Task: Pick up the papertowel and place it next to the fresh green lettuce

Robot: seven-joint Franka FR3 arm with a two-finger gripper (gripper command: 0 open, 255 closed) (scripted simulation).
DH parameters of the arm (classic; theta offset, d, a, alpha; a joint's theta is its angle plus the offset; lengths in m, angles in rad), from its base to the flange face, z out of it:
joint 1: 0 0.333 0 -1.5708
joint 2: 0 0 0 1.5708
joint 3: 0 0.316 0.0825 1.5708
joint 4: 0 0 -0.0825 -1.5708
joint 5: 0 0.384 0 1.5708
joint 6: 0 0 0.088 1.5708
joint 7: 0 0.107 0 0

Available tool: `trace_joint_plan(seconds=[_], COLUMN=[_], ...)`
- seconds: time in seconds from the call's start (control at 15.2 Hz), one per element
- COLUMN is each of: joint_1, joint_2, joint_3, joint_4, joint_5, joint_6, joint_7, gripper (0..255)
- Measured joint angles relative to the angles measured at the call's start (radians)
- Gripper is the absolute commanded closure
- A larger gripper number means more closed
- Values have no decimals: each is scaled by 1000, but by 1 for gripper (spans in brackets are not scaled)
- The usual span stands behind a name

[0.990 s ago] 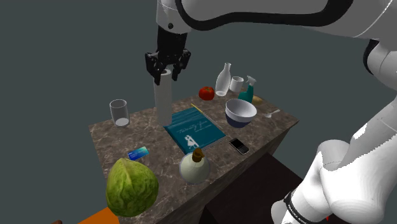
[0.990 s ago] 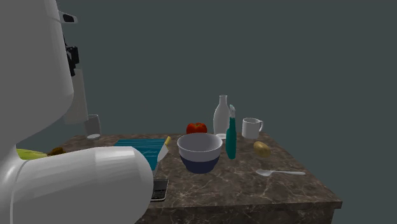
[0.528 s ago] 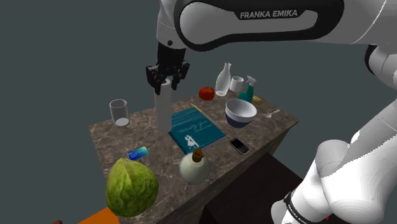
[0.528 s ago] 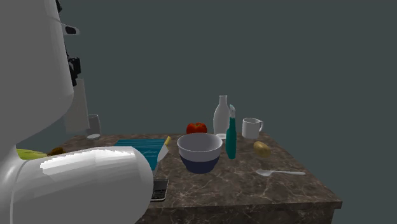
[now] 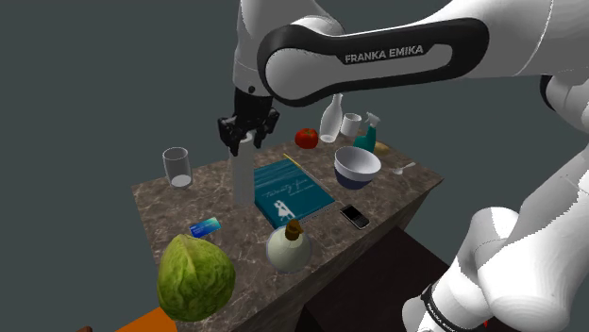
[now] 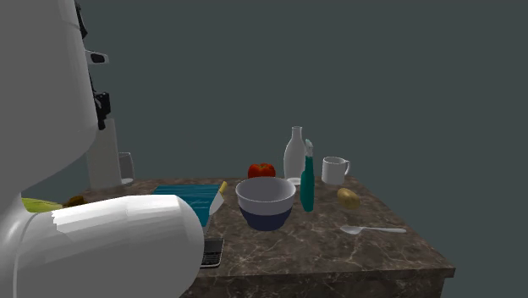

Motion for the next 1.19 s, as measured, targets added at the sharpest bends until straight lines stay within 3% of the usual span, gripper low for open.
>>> trace_joint_plan(seconds=[1.19], joint_1=[0], joint_2=[55], joint_3=[1], joint_4=[-178], joint_5=[-23], joint_6=[231], joint_7=[35], gripper=[255])
